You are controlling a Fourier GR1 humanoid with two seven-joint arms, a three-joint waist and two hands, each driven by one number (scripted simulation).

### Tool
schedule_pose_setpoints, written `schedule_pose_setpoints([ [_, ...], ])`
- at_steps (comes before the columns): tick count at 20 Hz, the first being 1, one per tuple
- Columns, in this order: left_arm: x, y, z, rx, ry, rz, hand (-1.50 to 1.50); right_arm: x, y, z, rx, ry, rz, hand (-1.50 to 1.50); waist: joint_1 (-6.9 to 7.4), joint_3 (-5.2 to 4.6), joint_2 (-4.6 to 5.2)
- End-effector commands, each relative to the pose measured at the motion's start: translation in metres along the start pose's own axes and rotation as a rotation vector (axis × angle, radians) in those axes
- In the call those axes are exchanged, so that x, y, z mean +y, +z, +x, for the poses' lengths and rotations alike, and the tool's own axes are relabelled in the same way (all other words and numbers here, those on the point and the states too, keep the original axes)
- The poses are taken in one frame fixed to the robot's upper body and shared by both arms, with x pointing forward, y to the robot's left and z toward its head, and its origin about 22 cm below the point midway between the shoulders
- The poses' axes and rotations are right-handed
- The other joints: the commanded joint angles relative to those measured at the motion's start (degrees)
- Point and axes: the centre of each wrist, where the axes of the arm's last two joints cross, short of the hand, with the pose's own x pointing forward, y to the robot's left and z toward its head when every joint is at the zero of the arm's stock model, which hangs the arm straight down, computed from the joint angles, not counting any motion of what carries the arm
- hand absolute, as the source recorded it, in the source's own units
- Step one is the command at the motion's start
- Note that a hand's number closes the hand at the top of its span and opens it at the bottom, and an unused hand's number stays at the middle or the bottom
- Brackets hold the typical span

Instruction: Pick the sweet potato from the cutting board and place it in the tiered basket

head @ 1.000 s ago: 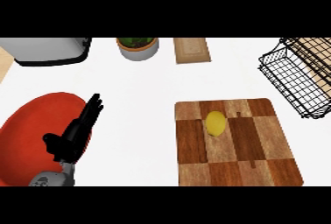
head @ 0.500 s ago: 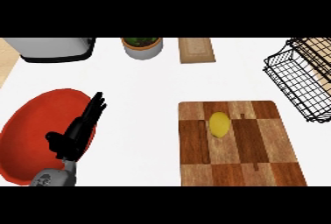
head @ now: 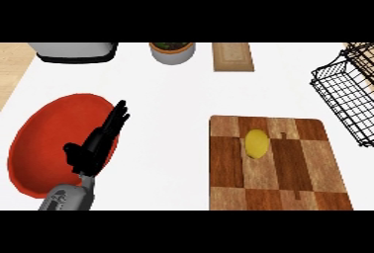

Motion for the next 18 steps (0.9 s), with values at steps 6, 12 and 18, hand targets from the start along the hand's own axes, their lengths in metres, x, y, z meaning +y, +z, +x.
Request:
schedule_pose_setpoints([
  [6,-0.012,0.003,-0.002,-0.025,0.009,-0.029,0.00,0.011,-0.064,0.055,0.082,-0.054,0.016,1.50,2.76,0.05,0.53],
  [12,-0.017,-0.012,0.004,-0.014,-0.001,-0.048,0.00,0.059,-0.082,0.079,0.064,-0.033,0.097,1.50,3.16,0.05,0.78],
  [18,-0.014,-0.014,0.015,-0.016,0.007,-0.052,0.00,0.085,-0.103,0.096,0.076,-0.012,0.165,1.50,2.91,0.08,0.71],
])
